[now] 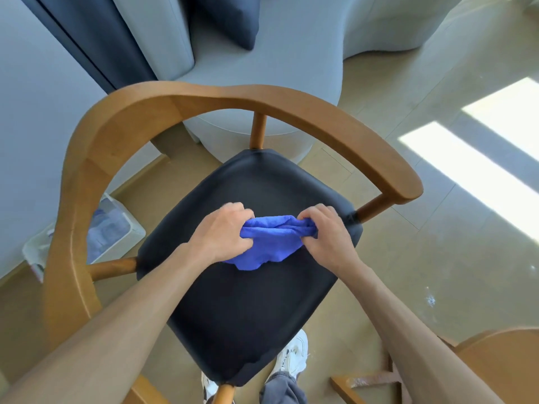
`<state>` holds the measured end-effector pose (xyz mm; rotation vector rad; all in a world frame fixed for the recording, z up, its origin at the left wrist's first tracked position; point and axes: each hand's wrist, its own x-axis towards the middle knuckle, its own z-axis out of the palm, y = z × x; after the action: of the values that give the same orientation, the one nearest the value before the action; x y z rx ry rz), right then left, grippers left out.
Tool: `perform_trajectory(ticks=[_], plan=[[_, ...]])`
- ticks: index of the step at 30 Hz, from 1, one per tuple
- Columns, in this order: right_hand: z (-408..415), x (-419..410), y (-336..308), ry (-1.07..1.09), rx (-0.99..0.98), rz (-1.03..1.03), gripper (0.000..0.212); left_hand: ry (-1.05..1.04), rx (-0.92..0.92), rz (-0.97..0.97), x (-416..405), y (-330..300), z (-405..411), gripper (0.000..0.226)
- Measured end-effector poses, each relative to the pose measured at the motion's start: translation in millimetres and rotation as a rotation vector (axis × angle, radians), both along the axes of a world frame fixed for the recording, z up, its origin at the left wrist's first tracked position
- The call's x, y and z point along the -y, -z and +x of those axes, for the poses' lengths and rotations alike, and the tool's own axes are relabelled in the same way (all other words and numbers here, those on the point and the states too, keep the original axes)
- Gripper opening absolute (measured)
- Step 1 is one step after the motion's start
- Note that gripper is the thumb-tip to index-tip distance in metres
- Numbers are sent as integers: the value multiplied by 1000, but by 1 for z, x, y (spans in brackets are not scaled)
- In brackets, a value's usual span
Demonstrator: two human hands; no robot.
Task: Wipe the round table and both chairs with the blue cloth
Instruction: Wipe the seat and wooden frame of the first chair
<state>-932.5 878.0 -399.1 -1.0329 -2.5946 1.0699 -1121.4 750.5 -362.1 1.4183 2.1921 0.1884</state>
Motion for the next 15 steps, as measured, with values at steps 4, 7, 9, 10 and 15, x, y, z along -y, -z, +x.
perform_trajectory(ticks=[4,7,9,10,15], plan=[[-16,0,-11,-20,-109,171,34,90,-287,340,10,-5,-9,26],[-9,17,2,-135,-22,243,35,80,-309,286,35,19,1,37],[1,33,19,-203,63,271,39,95,-282,183,55,46,16,45],[6,41,28,-235,102,277,40,100,-253,129,65,55,25,48],[31,65,50,-315,197,208,41,10,-100,-86,97,80,59,36]])
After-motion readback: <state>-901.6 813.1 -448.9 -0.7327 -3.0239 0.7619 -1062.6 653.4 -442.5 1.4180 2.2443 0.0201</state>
